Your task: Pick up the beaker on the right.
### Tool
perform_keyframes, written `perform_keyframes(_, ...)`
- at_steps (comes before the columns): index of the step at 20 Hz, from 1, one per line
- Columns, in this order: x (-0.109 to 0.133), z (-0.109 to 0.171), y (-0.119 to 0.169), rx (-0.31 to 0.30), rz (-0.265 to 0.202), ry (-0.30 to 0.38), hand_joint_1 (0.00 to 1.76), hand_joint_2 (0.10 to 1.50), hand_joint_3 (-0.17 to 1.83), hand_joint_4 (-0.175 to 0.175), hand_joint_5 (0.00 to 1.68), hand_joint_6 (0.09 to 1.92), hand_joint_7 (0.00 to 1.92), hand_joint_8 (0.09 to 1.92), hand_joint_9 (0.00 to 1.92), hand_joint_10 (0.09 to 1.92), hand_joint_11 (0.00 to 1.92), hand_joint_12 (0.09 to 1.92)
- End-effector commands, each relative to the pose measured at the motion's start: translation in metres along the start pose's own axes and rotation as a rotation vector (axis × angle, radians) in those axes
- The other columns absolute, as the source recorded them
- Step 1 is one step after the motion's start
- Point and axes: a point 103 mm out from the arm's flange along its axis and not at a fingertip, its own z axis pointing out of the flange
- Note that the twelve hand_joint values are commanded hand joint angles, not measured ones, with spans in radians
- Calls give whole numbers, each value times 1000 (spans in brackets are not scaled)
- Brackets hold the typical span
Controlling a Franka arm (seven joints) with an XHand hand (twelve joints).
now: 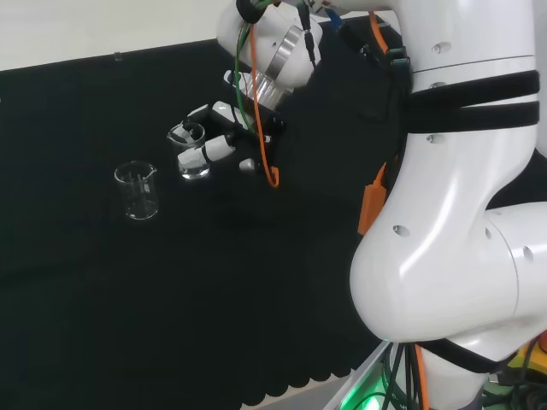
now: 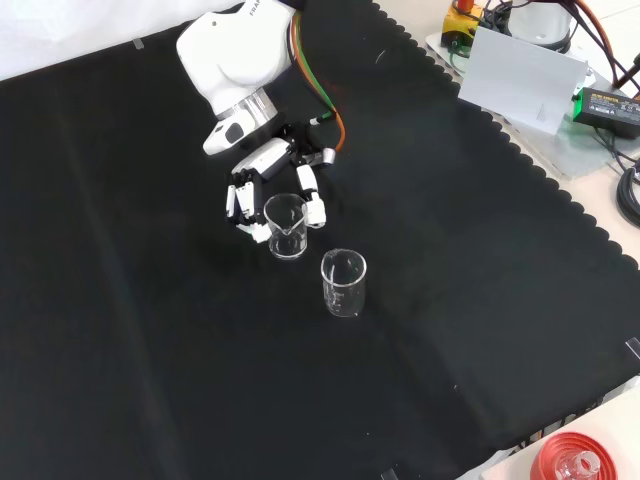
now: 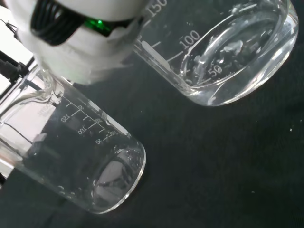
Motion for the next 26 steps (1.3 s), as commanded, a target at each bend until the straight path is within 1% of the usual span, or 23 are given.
perform_keyframes(1, 7, -6, -1, 43, -3, -66, 1132, 780, 382, 175, 1346, 432, 1564, 87, 1306, 166, 749, 1120)
perform_keyframes(5, 13, -10, -2, 69, -3, -100, 1136, 761, 419, 170, 1344, 448, 1578, 87, 1337, 154, 800, 1100)
perform_keyframes(10, 20, -18, -4, 73, -1, -110, 1139, 741, 458, 165, 1343, 463, 1598, 87, 1375, 139, 862, 1070)
perform_keyframes(13, 33, -4, 6, 85, -1, -133, 1139, 738, 463, 165, 1343, 465, 1602, 87, 1380, 136, 871, 1066)
perform_keyframes(14, 34, -4, 6, 82, -2, -132, 1139, 737, 465, 164, 1342, 466, 1603, 87, 1381, 136, 875, 1066)
perform_keyframes(16, 28, -12, -1, 75, -1, -119, 1140, 736, 468, 163, 1342, 468, 1604, 87, 1383, 134, 887, 1066)
perform_keyframes(19, 18, -19, -9, 62, 10, -100, 1143, 727, 485, 150, 1341, 477, 1606, 87, 1389, 124, 908, 1044)
perform_keyframes(23, 8, -17, -10, 67, 26, -94, 1144, 725, 490, 147, 1340, 479, 1607, 87, 1392, 121, 915, 1040)
perform_keyframes(26, 11, -11, -5, 73, 29, -110, 1144, 725, 491, 146, 1340, 480, 1607, 87, 1392, 121, 919, 1039)
